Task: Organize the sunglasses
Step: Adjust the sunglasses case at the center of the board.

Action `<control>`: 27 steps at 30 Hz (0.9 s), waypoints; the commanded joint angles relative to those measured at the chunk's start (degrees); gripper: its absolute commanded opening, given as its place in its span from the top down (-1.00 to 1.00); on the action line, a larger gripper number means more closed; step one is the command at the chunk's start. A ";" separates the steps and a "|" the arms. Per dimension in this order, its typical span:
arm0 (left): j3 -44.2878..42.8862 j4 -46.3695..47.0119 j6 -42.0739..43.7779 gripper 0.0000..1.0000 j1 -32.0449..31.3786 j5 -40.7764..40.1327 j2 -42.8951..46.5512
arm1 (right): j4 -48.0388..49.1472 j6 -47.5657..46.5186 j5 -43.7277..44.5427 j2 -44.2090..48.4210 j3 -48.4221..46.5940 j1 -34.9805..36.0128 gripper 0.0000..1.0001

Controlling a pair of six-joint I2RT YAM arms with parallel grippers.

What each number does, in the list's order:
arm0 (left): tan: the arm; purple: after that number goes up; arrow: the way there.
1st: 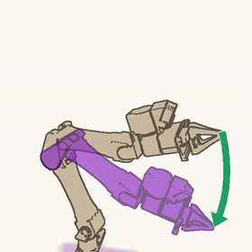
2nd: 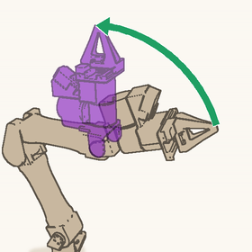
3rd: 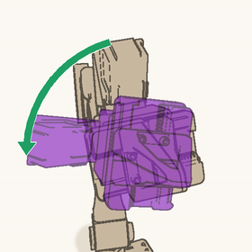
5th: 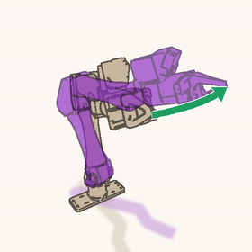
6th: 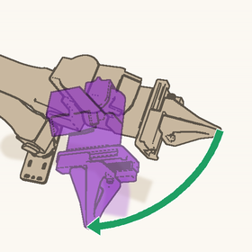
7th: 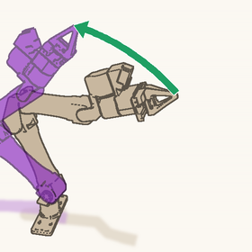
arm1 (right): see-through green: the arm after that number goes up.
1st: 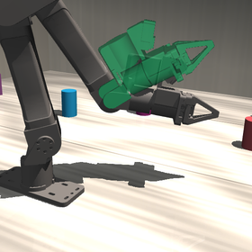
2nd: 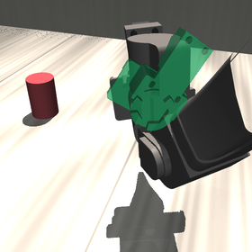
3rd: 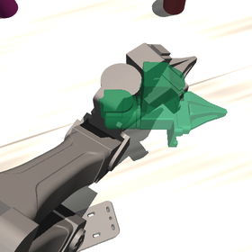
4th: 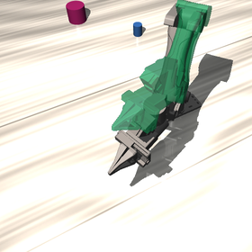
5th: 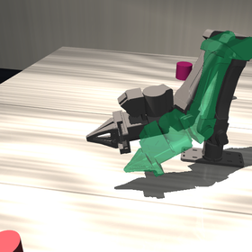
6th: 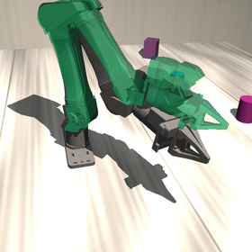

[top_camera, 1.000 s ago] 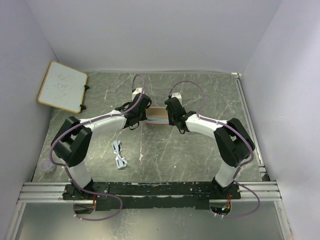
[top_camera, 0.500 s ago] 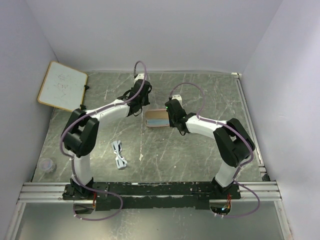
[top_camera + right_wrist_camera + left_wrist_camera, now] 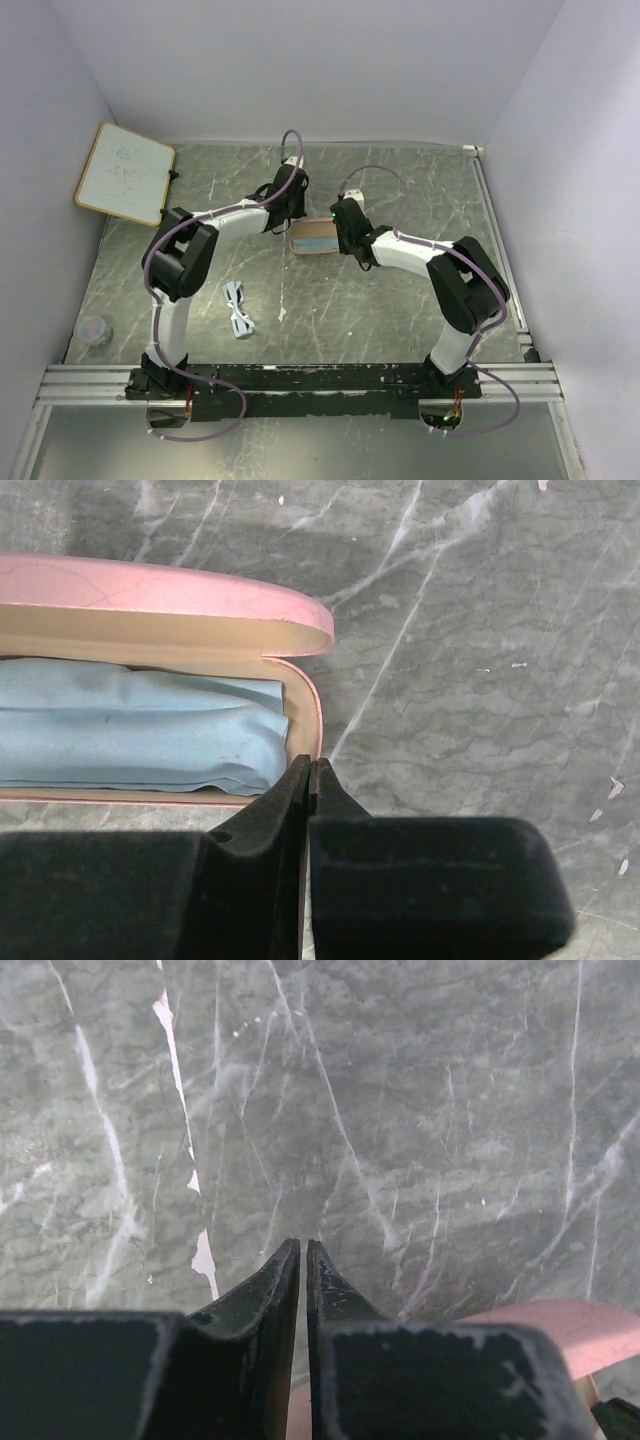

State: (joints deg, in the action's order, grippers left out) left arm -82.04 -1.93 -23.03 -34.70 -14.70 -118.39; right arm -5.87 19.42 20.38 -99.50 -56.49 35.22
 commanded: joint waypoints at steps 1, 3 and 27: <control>2.89 3.21 -1.07 0.66 -0.30 3.72 2.96 | 0.25 -0.18 0.91 -0.59 -0.19 -0.17 1.00; 4.19 2.94 -1.38 0.68 -0.90 3.60 3.87 | 0.31 -0.18 0.89 -0.58 -0.15 -0.16 1.00; 10.56 1.86 -3.07 0.78 -5.76 0.95 8.27 | 0.57 0.65 1.64 1.61 0.83 -0.14 1.00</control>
State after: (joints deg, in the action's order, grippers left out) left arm -71.37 -0.71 -25.52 -39.92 -13.26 -111.02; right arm -5.87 19.46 21.34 -99.46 -56.45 35.20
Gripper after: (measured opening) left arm 0.112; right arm 0.004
